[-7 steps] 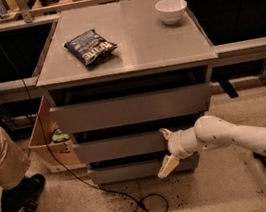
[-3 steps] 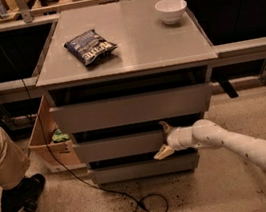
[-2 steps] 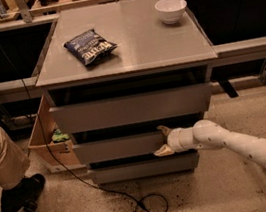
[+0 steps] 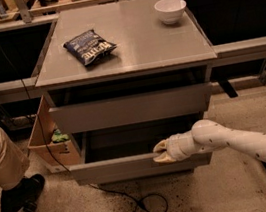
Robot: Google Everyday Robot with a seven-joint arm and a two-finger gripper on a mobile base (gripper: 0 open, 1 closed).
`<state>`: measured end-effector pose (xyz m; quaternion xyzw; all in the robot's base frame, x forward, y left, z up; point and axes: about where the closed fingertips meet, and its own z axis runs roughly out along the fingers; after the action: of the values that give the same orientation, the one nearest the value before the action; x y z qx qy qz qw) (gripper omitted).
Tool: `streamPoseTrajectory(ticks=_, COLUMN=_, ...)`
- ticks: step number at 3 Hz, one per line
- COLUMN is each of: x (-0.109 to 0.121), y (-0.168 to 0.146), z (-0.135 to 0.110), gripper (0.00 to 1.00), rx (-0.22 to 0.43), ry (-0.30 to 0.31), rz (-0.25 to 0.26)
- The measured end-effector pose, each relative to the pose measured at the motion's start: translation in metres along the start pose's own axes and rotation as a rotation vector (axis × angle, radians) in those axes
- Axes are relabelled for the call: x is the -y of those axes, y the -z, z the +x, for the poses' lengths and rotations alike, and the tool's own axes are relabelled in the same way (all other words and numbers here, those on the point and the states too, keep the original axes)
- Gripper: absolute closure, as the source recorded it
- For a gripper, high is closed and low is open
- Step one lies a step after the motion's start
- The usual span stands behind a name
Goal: Open middle drawer
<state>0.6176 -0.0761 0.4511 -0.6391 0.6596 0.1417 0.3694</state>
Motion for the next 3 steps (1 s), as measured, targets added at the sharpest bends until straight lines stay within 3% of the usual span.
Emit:
streamPoseTrajectory(ticks=1, x=-0.036, y=-0.001, z=-0.018, gripper=0.47, rx=0.003, ry=-0.01, rz=-0.147)
streamPoseTrajectory(ticks=2, x=-0.076, y=-0.006, z=-0.036, gripper=0.16, rx=0.019, ry=-0.038, rz=-0.31)
streamPoseTrajectory(ticks=3, x=-0.091, y=-0.006, z=-0.044, gripper=0.0, rx=0.024, ry=-0.049, rz=-0.378)
